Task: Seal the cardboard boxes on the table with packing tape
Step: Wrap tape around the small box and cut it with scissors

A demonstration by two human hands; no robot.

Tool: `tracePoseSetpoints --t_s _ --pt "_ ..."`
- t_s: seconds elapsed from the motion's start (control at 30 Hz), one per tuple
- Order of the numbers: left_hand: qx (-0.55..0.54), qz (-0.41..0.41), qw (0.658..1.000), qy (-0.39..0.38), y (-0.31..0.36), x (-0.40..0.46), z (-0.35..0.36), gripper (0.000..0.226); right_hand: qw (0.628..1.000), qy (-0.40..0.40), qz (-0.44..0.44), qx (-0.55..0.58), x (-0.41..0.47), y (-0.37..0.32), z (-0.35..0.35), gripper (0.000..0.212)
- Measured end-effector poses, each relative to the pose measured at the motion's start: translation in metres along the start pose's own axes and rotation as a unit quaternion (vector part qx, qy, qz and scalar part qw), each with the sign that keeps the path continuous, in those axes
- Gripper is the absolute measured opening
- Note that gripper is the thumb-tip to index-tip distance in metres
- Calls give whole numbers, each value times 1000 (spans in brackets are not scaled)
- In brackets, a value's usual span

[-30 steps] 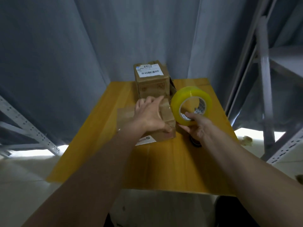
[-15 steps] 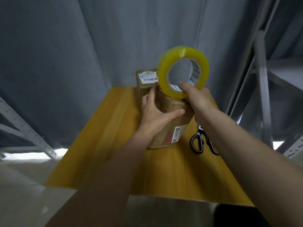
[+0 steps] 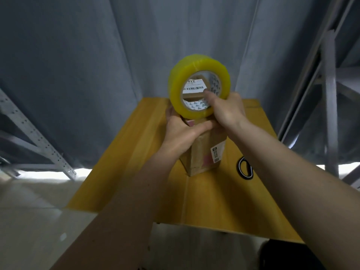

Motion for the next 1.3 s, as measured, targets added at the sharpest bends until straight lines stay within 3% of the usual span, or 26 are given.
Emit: tracePoseSetpoints --t_s 0.57,0.63,0.7,0.8,0.9,1.17,1.3 --pt "47 -12 999 -19 -8 -11 -5 117 993 29 -3 117 5 7 -12 17" --pt "-17 -35 999 -21 -6 -13 -4 106 991 28 1 128 7 8 -13 16" --pt "-97 -65 993 18 -8 -12 -2 82 990 34 9 139 9 9 -12 16" --pt "-84 -73 989 102 -5 -15 6 45 985 51 25 165 10 11 -8 19" --pt "-112 -76 982 134 -3 -16 16 40 978 41 37 202 6 16 1 15" --pt "-48 -115 981 147 6 -11 18 29 980 -19 0 197 3 15 1 6" --pt "-6 -111 973 205 8 -17 18 29 977 -66 -22 200 3 14 1 17"
Point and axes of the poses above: each hand's wrist, its own x-axis towards the middle knuckle, its own z-axis out of the palm, y = z × x, the point moved 3 cm from there along x, towards the middle knuckle, and after that the axes turned 6 degrees about -y, right-handed, at the moved point
